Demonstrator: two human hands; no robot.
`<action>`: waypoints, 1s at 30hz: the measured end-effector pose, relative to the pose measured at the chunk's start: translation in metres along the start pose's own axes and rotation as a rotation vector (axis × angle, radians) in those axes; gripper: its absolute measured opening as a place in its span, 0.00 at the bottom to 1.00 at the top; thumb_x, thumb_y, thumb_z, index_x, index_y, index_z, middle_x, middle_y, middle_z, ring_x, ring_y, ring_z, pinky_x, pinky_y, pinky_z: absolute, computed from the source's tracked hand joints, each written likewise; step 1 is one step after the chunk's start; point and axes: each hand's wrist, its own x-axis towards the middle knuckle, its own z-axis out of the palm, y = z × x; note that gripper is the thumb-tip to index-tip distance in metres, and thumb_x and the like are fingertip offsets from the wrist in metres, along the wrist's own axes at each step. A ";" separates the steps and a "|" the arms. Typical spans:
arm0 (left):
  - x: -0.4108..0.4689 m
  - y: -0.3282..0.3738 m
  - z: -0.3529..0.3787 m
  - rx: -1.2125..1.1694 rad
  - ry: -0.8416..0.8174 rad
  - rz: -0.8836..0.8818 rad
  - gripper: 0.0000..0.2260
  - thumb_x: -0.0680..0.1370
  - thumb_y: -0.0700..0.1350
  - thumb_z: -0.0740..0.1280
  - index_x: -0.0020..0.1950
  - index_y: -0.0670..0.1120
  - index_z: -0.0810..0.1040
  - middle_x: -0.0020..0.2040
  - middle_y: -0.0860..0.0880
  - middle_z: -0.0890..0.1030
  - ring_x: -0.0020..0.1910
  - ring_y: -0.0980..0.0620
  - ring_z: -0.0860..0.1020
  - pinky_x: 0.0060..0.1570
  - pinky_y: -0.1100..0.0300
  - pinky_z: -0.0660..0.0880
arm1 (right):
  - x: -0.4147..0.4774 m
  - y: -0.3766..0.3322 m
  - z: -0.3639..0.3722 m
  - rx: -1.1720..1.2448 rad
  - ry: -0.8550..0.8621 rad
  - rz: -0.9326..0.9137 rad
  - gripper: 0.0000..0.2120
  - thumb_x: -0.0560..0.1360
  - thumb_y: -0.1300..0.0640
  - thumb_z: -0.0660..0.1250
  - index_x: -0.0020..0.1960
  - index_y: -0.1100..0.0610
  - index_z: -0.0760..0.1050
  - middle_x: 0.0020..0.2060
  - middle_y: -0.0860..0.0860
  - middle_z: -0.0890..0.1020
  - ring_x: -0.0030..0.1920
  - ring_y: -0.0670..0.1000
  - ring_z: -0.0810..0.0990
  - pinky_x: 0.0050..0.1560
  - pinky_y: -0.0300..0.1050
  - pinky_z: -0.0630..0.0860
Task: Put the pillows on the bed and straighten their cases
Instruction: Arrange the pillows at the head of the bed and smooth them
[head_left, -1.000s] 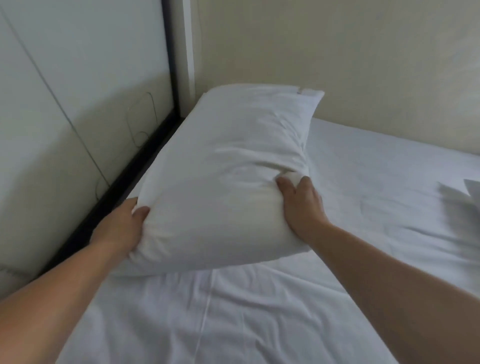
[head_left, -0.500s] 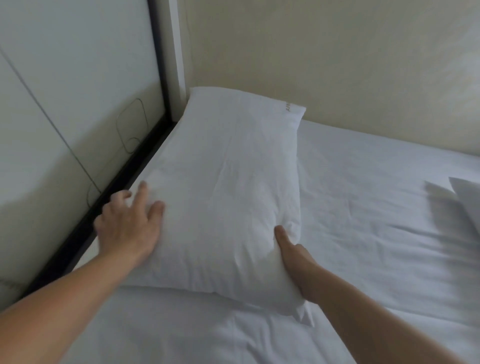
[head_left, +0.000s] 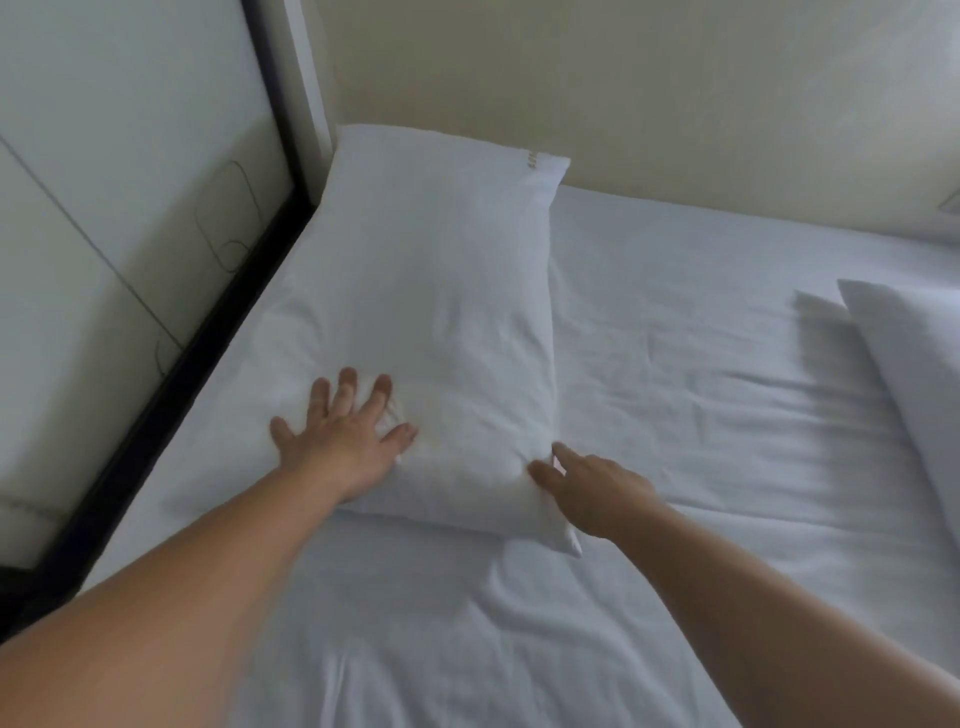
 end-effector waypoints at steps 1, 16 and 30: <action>-0.011 0.000 0.004 -0.015 -0.005 -0.014 0.33 0.73 0.71 0.48 0.75 0.63 0.44 0.79 0.53 0.41 0.77 0.47 0.44 0.68 0.35 0.53 | -0.012 0.017 0.001 -0.038 0.040 -0.007 0.27 0.77 0.35 0.47 0.72 0.46 0.59 0.65 0.55 0.74 0.62 0.60 0.73 0.53 0.56 0.68; -0.198 0.354 0.099 -0.606 -0.008 0.276 0.17 0.76 0.55 0.61 0.34 0.45 0.77 0.28 0.51 0.83 0.28 0.51 0.81 0.39 0.55 0.78 | -0.195 0.378 -0.046 -0.077 0.452 0.407 0.32 0.72 0.35 0.62 0.71 0.49 0.63 0.70 0.55 0.66 0.69 0.59 0.65 0.63 0.57 0.67; -0.262 0.585 0.244 -0.804 -0.254 0.235 0.18 0.73 0.50 0.69 0.58 0.43 0.71 0.58 0.38 0.79 0.56 0.39 0.77 0.56 0.48 0.75 | -0.247 0.558 0.041 0.616 0.416 0.855 0.65 0.60 0.26 0.68 0.77 0.58 0.37 0.74 0.69 0.52 0.73 0.65 0.59 0.69 0.54 0.61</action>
